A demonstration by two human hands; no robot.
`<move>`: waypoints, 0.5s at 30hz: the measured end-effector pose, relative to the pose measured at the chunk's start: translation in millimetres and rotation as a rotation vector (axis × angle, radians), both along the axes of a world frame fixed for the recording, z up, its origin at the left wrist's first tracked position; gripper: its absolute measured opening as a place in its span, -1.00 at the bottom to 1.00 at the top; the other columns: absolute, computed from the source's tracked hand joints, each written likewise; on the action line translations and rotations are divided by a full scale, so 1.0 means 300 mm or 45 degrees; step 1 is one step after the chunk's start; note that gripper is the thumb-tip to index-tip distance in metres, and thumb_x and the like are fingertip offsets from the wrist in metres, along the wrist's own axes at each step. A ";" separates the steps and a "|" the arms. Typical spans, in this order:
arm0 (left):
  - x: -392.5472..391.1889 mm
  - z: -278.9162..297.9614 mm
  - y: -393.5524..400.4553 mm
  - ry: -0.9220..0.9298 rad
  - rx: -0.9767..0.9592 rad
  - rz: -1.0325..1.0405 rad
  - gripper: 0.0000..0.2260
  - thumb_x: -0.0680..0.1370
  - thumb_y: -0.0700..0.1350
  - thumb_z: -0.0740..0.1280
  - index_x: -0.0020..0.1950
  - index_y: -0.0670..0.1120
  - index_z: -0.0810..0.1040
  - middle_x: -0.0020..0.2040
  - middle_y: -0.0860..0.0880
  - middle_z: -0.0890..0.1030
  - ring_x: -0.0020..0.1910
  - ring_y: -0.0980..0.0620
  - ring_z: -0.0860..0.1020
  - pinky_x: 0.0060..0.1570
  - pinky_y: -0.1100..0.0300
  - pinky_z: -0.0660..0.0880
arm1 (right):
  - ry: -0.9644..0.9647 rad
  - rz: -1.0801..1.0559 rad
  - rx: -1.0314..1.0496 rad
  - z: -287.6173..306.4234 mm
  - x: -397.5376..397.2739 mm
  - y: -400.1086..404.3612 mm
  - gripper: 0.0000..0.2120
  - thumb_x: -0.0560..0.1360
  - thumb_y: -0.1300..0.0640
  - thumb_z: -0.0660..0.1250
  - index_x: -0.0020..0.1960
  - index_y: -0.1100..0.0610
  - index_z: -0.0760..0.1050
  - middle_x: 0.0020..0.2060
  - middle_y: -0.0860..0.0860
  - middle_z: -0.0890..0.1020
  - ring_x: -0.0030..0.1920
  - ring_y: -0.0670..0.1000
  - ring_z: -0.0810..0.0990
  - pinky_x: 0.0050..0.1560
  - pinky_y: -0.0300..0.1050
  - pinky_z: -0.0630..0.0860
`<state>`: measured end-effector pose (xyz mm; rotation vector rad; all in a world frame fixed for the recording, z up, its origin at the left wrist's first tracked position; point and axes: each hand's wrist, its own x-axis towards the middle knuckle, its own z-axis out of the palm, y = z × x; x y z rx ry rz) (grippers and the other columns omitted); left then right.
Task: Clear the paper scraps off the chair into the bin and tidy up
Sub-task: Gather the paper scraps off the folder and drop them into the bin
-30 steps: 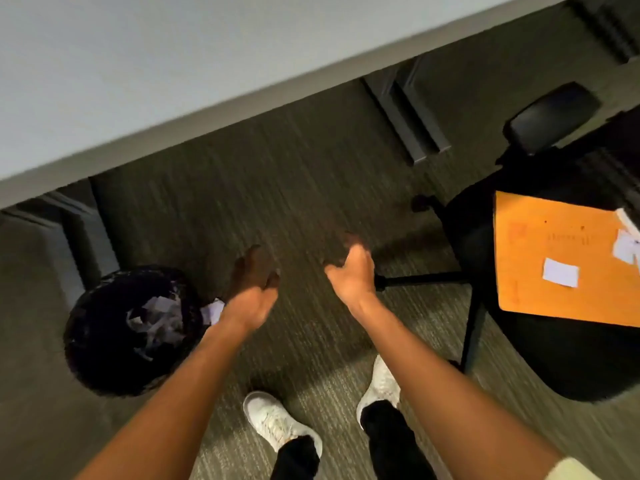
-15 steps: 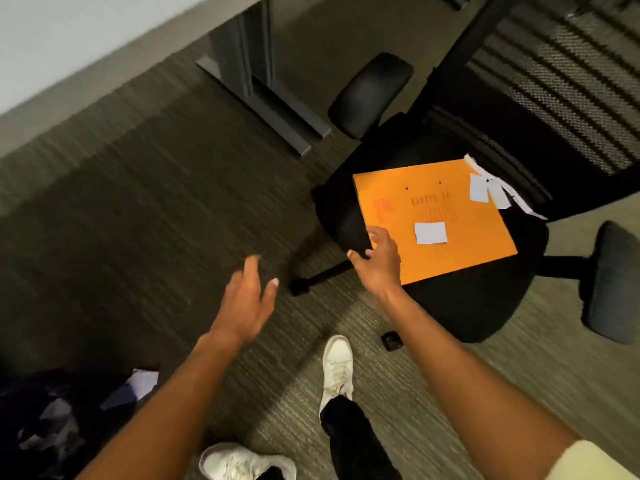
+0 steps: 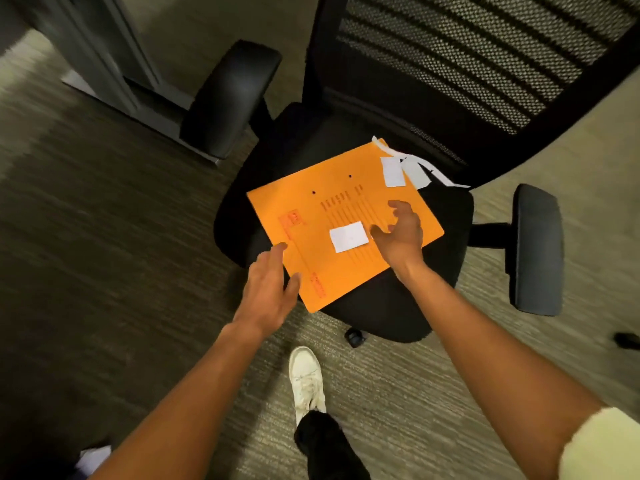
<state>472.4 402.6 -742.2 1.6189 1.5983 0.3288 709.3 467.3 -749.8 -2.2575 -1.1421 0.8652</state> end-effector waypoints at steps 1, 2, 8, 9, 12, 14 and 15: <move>0.033 -0.003 0.020 0.005 0.009 -0.034 -0.49 0.57 -0.03 0.28 0.46 -0.08 0.18 0.31 -0.15 0.37 0.29 -0.16 0.34 0.22 -0.06 0.37 | -0.016 -0.015 0.000 -0.004 0.030 0.016 -0.47 0.47 0.17 0.42 0.37 -0.01 0.29 0.30 0.09 0.39 0.26 0.12 0.46 0.24 0.14 0.50; 0.073 -0.009 0.043 0.007 0.019 -0.069 -0.49 0.57 -0.03 0.28 0.46 -0.09 0.19 0.32 -0.15 0.37 0.29 -0.16 0.34 0.22 -0.07 0.37 | -0.032 -0.029 0.002 -0.009 0.067 0.033 -0.46 0.46 0.17 0.41 0.37 0.00 0.30 0.31 0.09 0.39 0.26 0.12 0.46 0.23 0.13 0.50; 0.279 -0.041 0.156 0.024 0.041 -0.208 -0.50 0.54 -0.07 0.32 0.44 -0.05 0.23 0.40 -0.12 0.31 0.37 -0.16 0.30 0.30 -0.09 0.37 | -0.098 -0.061 0.020 -0.030 0.251 0.115 -0.47 0.44 0.16 0.42 0.35 0.01 0.33 0.26 0.08 0.42 0.18 0.10 0.51 0.00 -0.09 0.46; 0.305 -0.047 0.176 0.035 0.053 -0.232 -0.50 0.54 -0.09 0.34 0.43 -0.05 0.24 0.40 -0.12 0.32 0.35 -0.16 0.31 0.29 -0.09 0.38 | -0.116 -0.066 0.025 -0.033 0.274 0.125 -0.47 0.44 0.16 0.42 0.35 0.01 0.33 0.24 0.09 0.42 0.17 0.10 0.51 0.00 -0.10 0.46; 0.369 -0.066 0.228 0.116 0.091 -0.291 -0.49 0.51 -0.11 0.37 0.42 -0.07 0.27 0.39 -0.14 0.32 0.30 -0.19 0.34 0.22 -0.11 0.41 | -0.141 -0.086 0.025 -0.048 0.333 0.152 -0.47 0.45 0.17 0.42 0.36 0.01 0.32 0.26 0.09 0.40 0.17 0.08 0.51 0.03 -0.10 0.48; 0.403 -0.085 0.258 0.192 0.115 -0.334 -0.47 0.50 -0.11 0.38 0.42 -0.07 0.27 0.38 -0.14 0.33 0.28 -0.18 0.34 0.18 -0.10 0.42 | -0.160 -0.091 0.019 -0.057 0.368 0.171 -0.47 0.45 0.17 0.41 0.37 0.01 0.32 0.27 0.09 0.39 0.18 0.08 0.51 0.05 -0.09 0.49; 0.416 -0.095 0.271 0.221 0.119 -0.351 -0.46 0.49 -0.10 0.38 0.42 -0.07 0.27 0.37 -0.14 0.34 0.27 -0.17 0.35 0.17 -0.09 0.42 | -0.178 -0.080 0.020 -0.061 0.384 0.181 -0.47 0.45 0.17 0.41 0.37 0.02 0.32 0.27 0.10 0.40 0.18 0.09 0.50 0.07 -0.09 0.48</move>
